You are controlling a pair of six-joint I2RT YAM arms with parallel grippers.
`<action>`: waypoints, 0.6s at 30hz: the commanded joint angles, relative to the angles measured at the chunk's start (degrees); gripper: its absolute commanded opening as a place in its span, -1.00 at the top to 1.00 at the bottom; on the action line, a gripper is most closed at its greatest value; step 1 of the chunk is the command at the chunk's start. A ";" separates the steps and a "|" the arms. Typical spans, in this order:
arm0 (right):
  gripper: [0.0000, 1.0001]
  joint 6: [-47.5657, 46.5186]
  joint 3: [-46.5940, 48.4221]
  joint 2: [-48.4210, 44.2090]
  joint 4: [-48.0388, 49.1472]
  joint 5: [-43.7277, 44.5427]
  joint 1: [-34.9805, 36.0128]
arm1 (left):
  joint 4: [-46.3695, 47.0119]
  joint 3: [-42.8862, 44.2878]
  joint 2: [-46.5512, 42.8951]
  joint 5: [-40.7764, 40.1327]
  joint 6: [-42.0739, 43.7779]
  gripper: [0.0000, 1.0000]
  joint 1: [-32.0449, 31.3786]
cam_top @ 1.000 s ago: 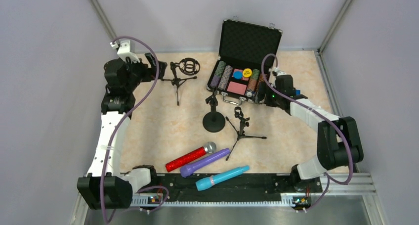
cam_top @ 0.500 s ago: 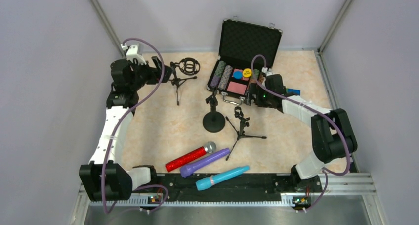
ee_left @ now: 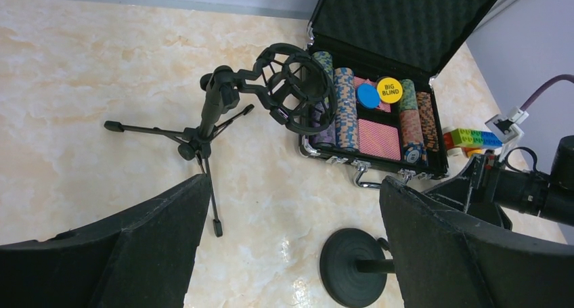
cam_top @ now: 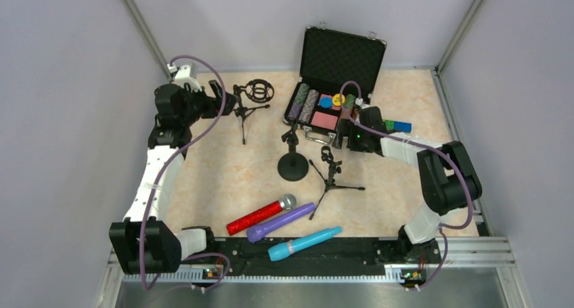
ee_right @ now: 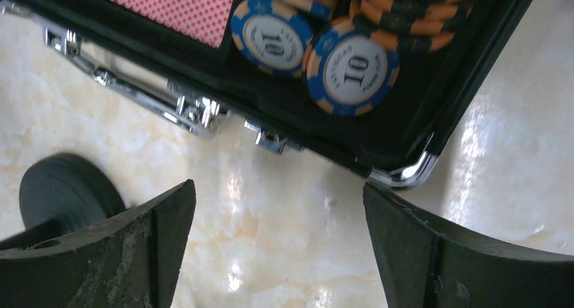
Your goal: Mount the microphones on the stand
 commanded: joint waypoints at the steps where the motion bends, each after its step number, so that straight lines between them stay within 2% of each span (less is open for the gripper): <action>1: -0.84 -0.55 3.93 4.71 -0.02 4.71 0.72 | 3.02 -0.72 -1.81 1.11 -0.55 -0.98 0.24; 6: -0.85 -2.41 10.62 9.77 -2.49 9.14 0.70 | 2.45 -0.38 -3.76 -0.50 -4.52 -0.98 0.29; 10: -0.85 -3.08 16.60 13.93 -4.65 10.63 0.65 | 3.59 -0.61 -5.24 1.14 -6.32 -0.98 0.28; 18: -0.86 -4.45 18.89 13.71 -6.16 9.79 0.72 | 2.35 -1.52 -7.62 1.55 -5.42 -0.98 0.28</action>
